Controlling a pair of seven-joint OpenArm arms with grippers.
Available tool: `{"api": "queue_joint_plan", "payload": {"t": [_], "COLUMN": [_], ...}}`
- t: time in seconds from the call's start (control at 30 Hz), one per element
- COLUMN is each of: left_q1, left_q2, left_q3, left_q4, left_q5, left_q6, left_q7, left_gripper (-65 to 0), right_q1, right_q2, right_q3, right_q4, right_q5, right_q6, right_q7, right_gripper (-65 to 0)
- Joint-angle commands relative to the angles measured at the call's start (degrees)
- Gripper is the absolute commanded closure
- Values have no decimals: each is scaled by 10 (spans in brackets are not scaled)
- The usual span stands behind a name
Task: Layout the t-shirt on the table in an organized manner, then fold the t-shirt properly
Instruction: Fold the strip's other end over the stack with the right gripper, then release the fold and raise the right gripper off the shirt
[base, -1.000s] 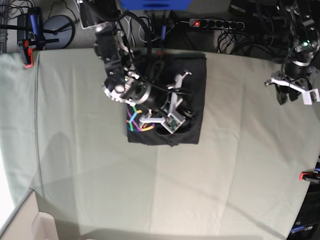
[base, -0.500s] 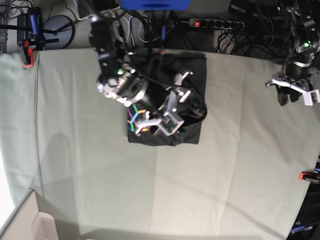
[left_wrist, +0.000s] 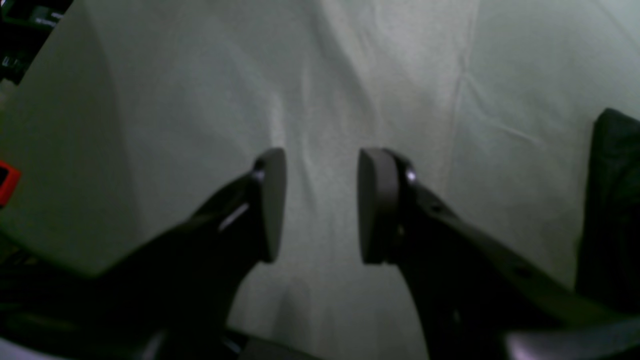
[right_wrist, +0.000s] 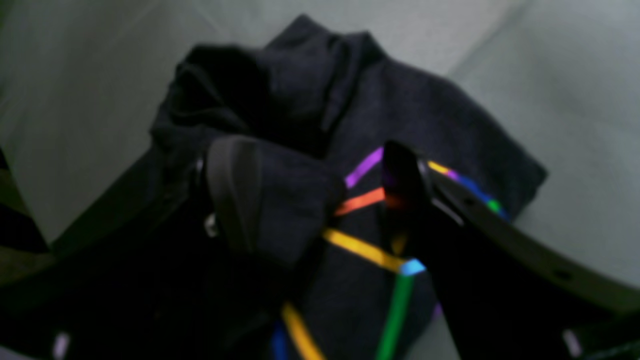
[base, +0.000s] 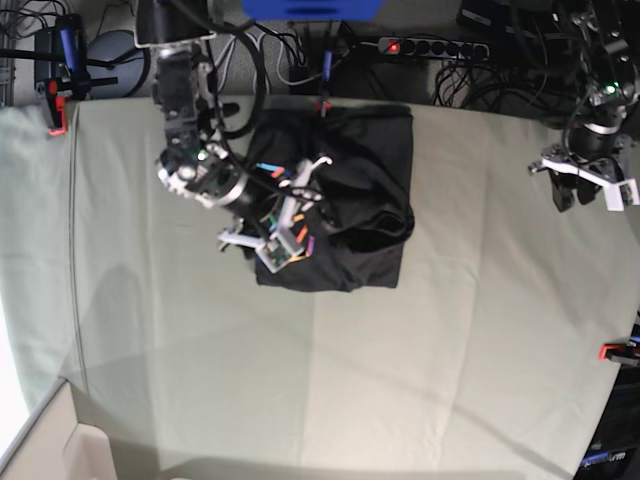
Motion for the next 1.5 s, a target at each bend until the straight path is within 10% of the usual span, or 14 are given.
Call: {"api": "queue_joint_plan", "payload": {"t": [0.0, 0.43, 0.93, 1.47], "left_q1": [-1, -4, -2, -1], "left_q2": [-9, -11, -10, -8], "left_q3": [-4, -4, -4, -4], "left_q4": [7, 7, 7, 10], "left_q5": [-4, -4, -4, -4], "left_q6": [-3, -4, -4, -4], "left_q7": [-16, -17, -19, -19], "left_gripper": [-231, -231, -231, -231], "right_q1": [-6, -105, -85, -98], "right_q2": [-4, 25, 15, 26], "right_q3": [-20, -158, -2, -74], "right_q4": [17, 125, 117, 48], "right_q5": [12, 12, 12, 13], "right_q6": [-2, -2, -2, -2], "right_q7": [12, -12, -12, -12], "right_gripper": [-384, -385, -388, -388]}}
